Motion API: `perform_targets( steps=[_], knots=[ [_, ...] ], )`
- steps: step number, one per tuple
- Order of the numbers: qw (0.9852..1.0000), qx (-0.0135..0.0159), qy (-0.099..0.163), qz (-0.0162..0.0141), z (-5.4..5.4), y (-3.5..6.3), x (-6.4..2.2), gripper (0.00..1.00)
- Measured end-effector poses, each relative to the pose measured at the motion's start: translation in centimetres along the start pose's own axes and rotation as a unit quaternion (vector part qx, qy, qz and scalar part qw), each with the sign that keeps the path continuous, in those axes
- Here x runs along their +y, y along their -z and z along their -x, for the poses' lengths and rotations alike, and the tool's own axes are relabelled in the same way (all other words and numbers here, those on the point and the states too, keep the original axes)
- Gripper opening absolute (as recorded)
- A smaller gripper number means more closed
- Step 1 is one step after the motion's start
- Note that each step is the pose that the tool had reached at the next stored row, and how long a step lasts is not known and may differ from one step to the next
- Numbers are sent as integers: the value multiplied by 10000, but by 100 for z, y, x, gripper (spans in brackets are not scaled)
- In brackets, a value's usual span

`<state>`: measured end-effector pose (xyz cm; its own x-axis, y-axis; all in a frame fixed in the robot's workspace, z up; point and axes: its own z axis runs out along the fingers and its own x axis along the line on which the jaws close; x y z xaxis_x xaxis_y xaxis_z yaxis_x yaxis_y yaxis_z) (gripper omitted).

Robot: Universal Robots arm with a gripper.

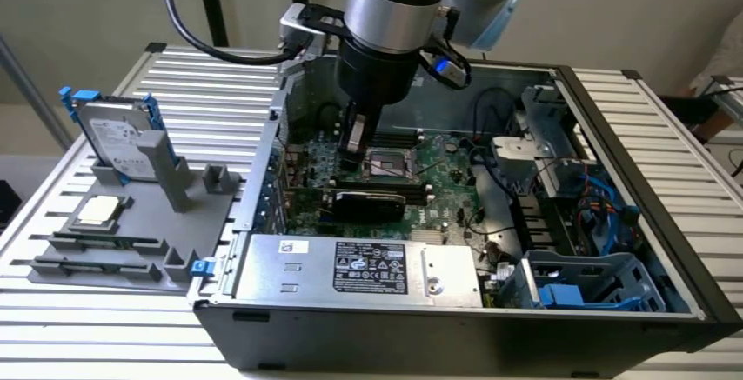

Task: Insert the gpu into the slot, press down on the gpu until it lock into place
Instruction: 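Press down on the gpu until it lock into place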

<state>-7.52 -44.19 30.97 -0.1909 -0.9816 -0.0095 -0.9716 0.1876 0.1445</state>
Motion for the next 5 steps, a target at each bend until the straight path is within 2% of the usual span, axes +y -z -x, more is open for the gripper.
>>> perform_targets(
  steps=[5],
  knots=[
    [10000, 0, 0, 0, 0, 0, 0, 11]
  ],
)
